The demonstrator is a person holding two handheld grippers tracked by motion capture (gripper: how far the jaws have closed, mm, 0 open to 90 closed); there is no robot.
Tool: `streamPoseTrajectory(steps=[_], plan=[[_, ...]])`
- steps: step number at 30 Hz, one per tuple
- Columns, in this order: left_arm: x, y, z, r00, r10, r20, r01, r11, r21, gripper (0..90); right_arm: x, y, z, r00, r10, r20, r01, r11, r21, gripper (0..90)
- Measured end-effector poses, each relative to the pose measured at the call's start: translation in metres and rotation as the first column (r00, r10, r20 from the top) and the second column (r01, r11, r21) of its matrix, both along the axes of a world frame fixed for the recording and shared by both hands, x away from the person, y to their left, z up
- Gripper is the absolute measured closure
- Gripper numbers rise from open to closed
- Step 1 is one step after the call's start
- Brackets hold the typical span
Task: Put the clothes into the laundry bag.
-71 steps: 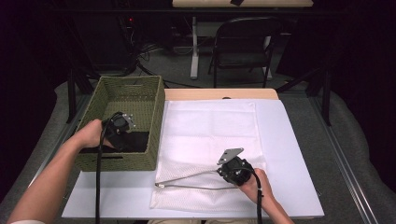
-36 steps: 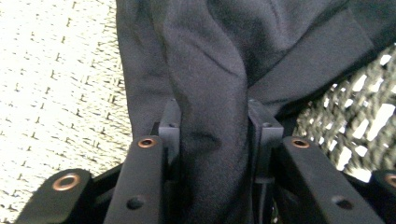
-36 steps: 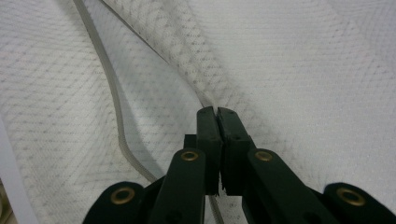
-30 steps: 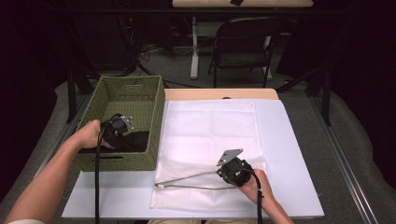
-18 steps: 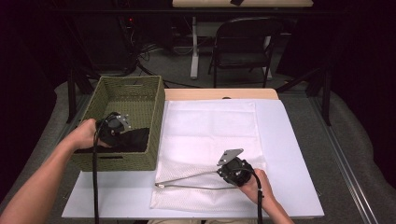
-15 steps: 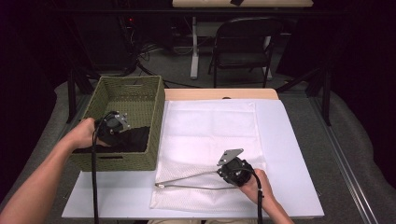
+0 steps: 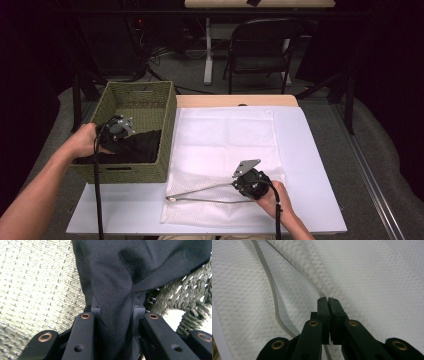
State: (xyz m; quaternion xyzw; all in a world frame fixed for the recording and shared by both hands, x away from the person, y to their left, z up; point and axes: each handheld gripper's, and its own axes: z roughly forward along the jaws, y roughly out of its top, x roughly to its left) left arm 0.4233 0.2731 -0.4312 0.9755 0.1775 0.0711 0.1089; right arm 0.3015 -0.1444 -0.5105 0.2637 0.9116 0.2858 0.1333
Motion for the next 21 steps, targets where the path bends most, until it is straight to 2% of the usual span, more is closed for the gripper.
streamPoseTrajectory(steps=[11, 13, 21], plan=[[-0.006, 0.000, 0.013, 0.9995, -0.009, 0.031, 0.009, 1.0000, 0.004, 73.6, -0.001, 0.001, 0.001, 0.9999, -0.002, 0.010, 0.002, 1.000, -0.007, 88.1], [-0.007, -0.001, 0.016, 0.9993, -0.017, 0.033, 0.017, 0.9997, 0.019, 73.7, -0.001, 0.001, 0.001, 1.0000, -0.006, 0.007, 0.006, 1.000, -0.006, 88.2], [-0.007, -0.002, 0.028, 0.9986, -0.020, 0.050, 0.018, 0.9994, 0.030, 73.9, 0.000, 0.001, 0.000, 1.0000, -0.008, 0.002, 0.008, 1.000, -0.006, 88.3]])
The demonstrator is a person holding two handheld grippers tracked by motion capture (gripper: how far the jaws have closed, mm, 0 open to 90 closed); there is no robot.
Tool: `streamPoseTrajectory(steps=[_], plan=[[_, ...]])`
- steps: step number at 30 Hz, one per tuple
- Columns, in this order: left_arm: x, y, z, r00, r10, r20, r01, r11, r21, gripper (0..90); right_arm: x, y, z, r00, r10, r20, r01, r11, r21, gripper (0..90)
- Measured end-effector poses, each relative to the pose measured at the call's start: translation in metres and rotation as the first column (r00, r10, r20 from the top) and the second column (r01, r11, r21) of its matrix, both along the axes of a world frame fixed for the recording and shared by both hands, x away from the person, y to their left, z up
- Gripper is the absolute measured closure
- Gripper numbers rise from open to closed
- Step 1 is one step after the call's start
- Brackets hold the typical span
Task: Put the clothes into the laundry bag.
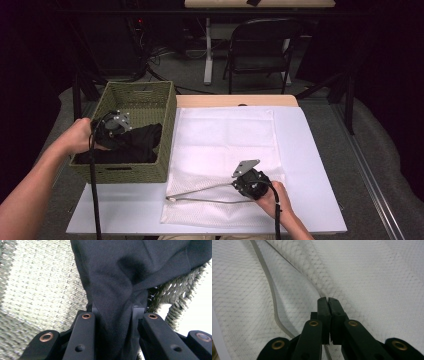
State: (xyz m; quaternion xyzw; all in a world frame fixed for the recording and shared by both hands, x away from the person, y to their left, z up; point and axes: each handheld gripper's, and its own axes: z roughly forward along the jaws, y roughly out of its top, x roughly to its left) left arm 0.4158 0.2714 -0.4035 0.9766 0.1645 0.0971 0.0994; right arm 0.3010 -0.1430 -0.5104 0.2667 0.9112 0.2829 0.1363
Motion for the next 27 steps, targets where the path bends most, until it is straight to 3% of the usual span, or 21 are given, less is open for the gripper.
streamPoseTrajectory(steps=[2, 11, 17, 27], plan=[[-0.001, 0.000, 0.003, 0.9998, -0.020, 0.008, 0.020, 0.9998, -0.007, 74.1, 0.000, 0.000, 0.000, 1.0000, -0.001, 0.001, 0.001, 1.000, -0.001, 88.3], [-0.002, 0.003, 0.013, 0.9996, -0.024, 0.014, 0.024, 0.9997, -0.005, 74.3, 0.000, 0.000, -0.001, 0.9999, 0.006, 0.012, -0.006, 1.000, -0.013, 88.2], [-0.003, 0.003, 0.025, 0.9994, -0.027, 0.022, 0.028, 0.9992, -0.029, 74.5, -0.001, 0.000, -0.001, 0.9999, 0.004, 0.012, -0.004, 1.000, -0.008, 88.2], [-0.005, -0.003, 0.044, 0.9981, -0.049, 0.038, 0.049, 0.9987, 0.016, 74.5, -0.001, 0.001, -0.002, 1.0000, 0.002, 0.008, -0.002, 1.000, -0.009, 88.3]])
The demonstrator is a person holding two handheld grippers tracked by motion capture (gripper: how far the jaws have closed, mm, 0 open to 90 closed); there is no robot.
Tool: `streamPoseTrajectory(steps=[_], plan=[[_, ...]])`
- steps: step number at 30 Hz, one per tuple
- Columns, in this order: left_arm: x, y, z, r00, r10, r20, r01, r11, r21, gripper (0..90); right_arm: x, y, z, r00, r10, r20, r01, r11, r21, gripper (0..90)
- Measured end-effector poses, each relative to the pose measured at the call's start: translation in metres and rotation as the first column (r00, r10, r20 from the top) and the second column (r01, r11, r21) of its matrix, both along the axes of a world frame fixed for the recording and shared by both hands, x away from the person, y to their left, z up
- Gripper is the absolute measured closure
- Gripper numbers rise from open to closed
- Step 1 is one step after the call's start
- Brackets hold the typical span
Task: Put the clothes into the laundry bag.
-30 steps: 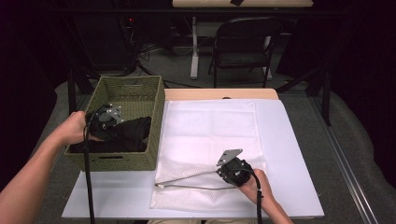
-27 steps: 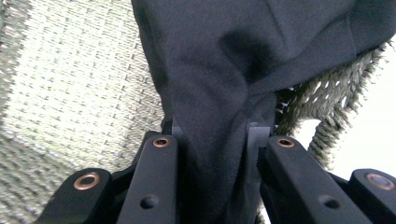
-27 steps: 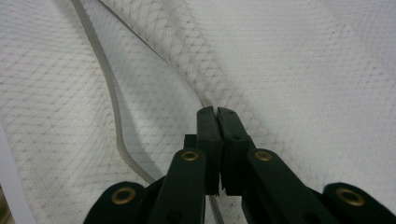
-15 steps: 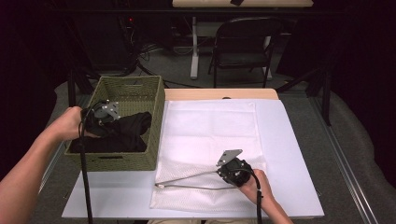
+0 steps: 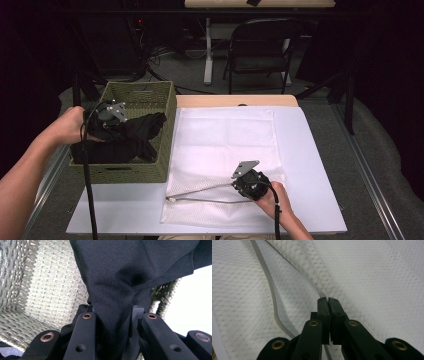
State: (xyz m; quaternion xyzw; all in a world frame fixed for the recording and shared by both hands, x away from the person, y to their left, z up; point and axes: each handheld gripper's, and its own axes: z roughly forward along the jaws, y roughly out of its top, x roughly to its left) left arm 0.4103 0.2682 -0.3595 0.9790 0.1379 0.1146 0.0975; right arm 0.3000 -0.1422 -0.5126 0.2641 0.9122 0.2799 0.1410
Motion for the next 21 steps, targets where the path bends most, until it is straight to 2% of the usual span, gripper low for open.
streamPoseTrajectory(steps=[2, 11, 13, 14, 21], plan=[[-0.001, -0.001, 0.004, 1.0000, 0.003, 0.008, -0.003, 1.0000, 0.006, 74.5, 0.000, 0.000, 0.000, 1.0000, -0.003, -0.002, 0.003, 1.000, 0.004, 88.3], [-0.010, -0.009, 0.025, 0.9994, -0.018, 0.031, 0.015, 0.9964, 0.084, 74.6, 0.000, 0.000, 0.000, 1.0000, -0.004, 0.000, 0.004, 1.000, 0.005, 88.3], [-0.013, -0.011, 0.027, 0.9992, -0.023, 0.033, 0.020, 0.9947, 0.101, 74.6, -0.002, 0.001, 0.000, 0.9996, -0.028, -0.009, 0.028, 1.000, 0.005, 88.3], [-0.014, -0.011, 0.028, 0.9993, -0.023, 0.030, 0.019, 0.9943, 0.105, 74.5, 0.001, 0.000, 0.000, 1.0000, 0.001, 0.009, -0.001, 1.000, 0.003, 88.3], [-0.024, -0.020, 0.036, 0.9993, -0.025, 0.029, 0.020, 0.9880, 0.153, 74.6, 0.000, 0.001, 0.001, 0.9999, 0.000, 0.014, 0.000, 1.000, -0.007, 88.3]])
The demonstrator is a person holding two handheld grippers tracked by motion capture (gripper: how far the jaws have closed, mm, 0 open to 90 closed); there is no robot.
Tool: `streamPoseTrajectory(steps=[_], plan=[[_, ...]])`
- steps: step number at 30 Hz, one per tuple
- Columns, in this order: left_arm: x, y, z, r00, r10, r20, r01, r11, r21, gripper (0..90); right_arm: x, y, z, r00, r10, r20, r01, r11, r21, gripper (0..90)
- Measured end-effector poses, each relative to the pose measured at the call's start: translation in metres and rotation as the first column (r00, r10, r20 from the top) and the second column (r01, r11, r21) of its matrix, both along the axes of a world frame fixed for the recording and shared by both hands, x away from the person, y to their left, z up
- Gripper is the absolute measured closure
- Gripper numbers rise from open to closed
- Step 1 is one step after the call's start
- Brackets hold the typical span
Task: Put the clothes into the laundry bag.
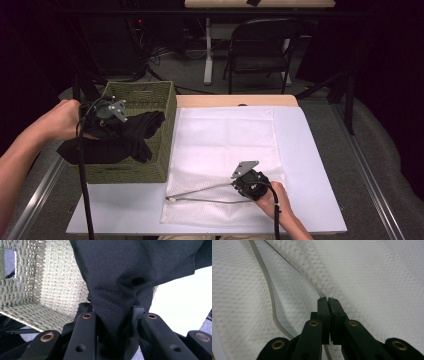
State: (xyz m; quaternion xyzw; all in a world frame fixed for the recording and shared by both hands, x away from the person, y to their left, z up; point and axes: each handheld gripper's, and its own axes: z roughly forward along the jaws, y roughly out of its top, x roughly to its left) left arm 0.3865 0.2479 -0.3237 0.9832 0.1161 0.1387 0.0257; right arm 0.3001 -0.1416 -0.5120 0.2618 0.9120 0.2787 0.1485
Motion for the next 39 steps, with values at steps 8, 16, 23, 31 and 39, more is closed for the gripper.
streamPoseTrajectory(steps=[8, 16, 23, 31, 39], plan=[[-0.013, -0.011, 0.009, 0.9994, -0.030, 0.014, 0.030, 0.9994, 0.020, 74.7, 0.000, 0.000, 0.000, 0.9999, -0.009, -0.005, 0.009, 1.000, 0.009, 88.2], [-0.027, -0.028, 0.018, 0.9976, -0.058, -0.037, 0.059, 0.9982, 0.009, 74.7, 0.000, 0.000, 0.000, 0.9998, -0.017, 0.003, 0.017, 1.000, 0.019, 88.3], [-0.041, -0.050, 0.011, 0.9944, -0.068, -0.081, 0.071, 0.9968, 0.037, 74.7, 0.000, 0.000, 0.002, 0.9990, -0.044, 0.001, 0.044, 0.999, 0.029, 88.3], [-0.053, -0.067, 0.001, 0.9909, -0.077, -0.110, 0.078, 0.9969, 0.006, 74.5, 0.001, -0.002, 0.003, 0.9990, -0.033, 0.031, 0.032, 0.999, 0.031, 88.4], [-0.062, -0.081, -0.009, 0.9795, -0.085, -0.183, 0.075, 0.9952, -0.062, 74.8, 0.002, -0.003, 0.004, 0.9985, -0.042, 0.035, 0.041, 0.999, 0.027, 88.3]])
